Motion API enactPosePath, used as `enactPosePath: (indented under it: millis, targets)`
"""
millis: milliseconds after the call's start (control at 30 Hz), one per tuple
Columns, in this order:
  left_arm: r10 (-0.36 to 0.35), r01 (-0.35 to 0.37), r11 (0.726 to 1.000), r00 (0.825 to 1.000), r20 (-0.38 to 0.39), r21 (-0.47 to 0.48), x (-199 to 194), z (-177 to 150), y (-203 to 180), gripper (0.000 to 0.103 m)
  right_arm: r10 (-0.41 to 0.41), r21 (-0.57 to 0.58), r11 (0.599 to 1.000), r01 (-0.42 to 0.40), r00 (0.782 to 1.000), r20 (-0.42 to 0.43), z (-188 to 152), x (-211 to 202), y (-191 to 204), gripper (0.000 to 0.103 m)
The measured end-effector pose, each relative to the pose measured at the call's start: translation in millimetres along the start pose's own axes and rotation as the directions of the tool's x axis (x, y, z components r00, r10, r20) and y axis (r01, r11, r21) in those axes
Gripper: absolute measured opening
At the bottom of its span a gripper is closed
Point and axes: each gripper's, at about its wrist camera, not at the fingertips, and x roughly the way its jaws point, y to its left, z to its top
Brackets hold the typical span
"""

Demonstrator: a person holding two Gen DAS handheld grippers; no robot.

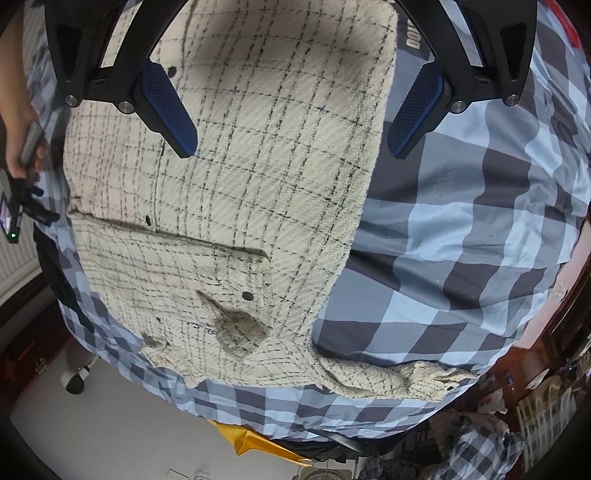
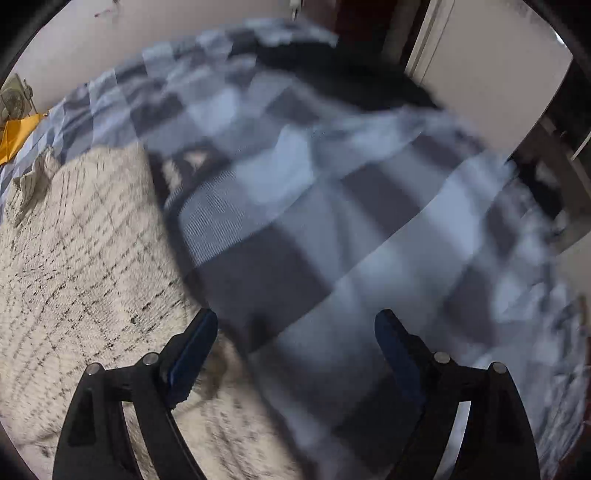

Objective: Fold small clothes

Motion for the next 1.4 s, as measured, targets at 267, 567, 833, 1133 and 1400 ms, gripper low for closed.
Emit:
enactPosePath:
  millis: [267, 567, 833, 1133, 1400]
  targets:
    - [0.027, -0.027, 1.0, 1.0, -0.003, -0.002, 3, -2, 4, 0.103, -0.015, -0.248, 0.969, 0.005, 0.999, -0.036, -47, -2, 46, 0.085]
    - [0.024, -0.024, 1.0, 0.999, -0.031, -0.002, 10, -1, 3, 0.103, 0.014, 0.019, 1.0, -0.011, 0.993, -0.114, -31, 42, -27, 0.1]
    - [-0.017, 0.017, 1.0, 1.0, -0.009, -0.009, -1, 1, 1, 0.103, -0.213, -0.26, 0.94, 0.222, 0.975, 0.064, -40, -18, -8, 0.101]
    - [0.023, -0.023, 1.0, 0.999, 0.031, 0.007, -10, 1, 2, 0.103, 0.194, -0.334, 0.926, -0.173, 0.981, 0.03, -49, -102, 130, 0.101]
    - [0.03, -0.029, 0.999, 0.999, 0.031, -0.044, -7, 7, 18, 0.103, 0.27, -0.351, 0.886, -0.304, 0.952, -0.143, -62, -78, 307, 0.101]
